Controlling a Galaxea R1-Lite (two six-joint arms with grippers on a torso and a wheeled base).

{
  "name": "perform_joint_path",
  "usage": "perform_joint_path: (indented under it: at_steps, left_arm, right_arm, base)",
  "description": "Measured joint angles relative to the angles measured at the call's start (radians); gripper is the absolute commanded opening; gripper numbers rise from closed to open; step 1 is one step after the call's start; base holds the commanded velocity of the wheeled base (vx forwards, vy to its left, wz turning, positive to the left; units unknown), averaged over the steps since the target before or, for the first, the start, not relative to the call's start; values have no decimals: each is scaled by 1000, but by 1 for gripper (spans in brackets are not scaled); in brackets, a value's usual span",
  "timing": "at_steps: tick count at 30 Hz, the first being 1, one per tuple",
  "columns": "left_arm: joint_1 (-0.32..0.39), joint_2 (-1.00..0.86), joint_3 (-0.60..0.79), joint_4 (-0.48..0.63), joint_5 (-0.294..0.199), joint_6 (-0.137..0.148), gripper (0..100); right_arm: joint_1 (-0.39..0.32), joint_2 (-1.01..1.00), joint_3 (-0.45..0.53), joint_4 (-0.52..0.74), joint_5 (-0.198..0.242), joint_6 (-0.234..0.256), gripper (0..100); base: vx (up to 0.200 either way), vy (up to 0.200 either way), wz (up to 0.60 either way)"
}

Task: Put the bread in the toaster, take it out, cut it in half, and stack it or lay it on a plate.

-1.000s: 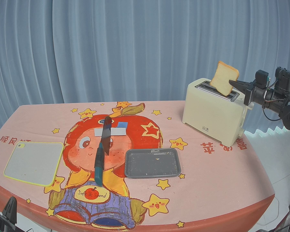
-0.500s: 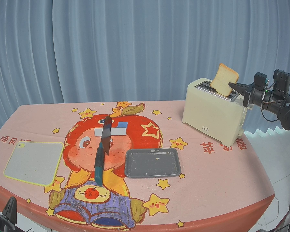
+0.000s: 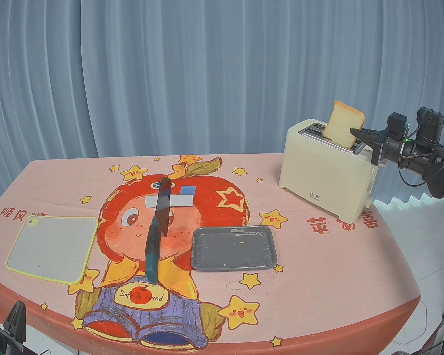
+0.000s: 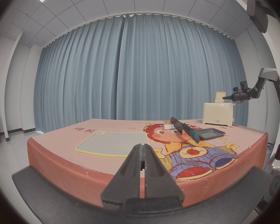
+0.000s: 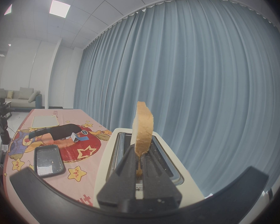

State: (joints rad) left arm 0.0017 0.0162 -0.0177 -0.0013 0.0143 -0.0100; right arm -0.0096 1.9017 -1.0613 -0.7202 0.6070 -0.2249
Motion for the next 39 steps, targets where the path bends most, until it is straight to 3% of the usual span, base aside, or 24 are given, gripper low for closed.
perform_joint_path:
  at_steps: [23, 24, 39]
  left_arm:
    - [0, 0, 0, 0, 0, 0, 0]
    - [1, 0, 0, 0, 0, 0, 0]
    - [1, 0, 0, 0, 0, 0, 0]
  right_arm:
    - [26, -2, 26, 1, -18, 0, 0]
    - [27, -3, 26, 1, -23, 0, 100]
    - [29, -20, 30, 1, -41, 8, 100]
  base:
    - [0, 0, 0]
    - [0, 0, 0]
    - [0, 0, 0]
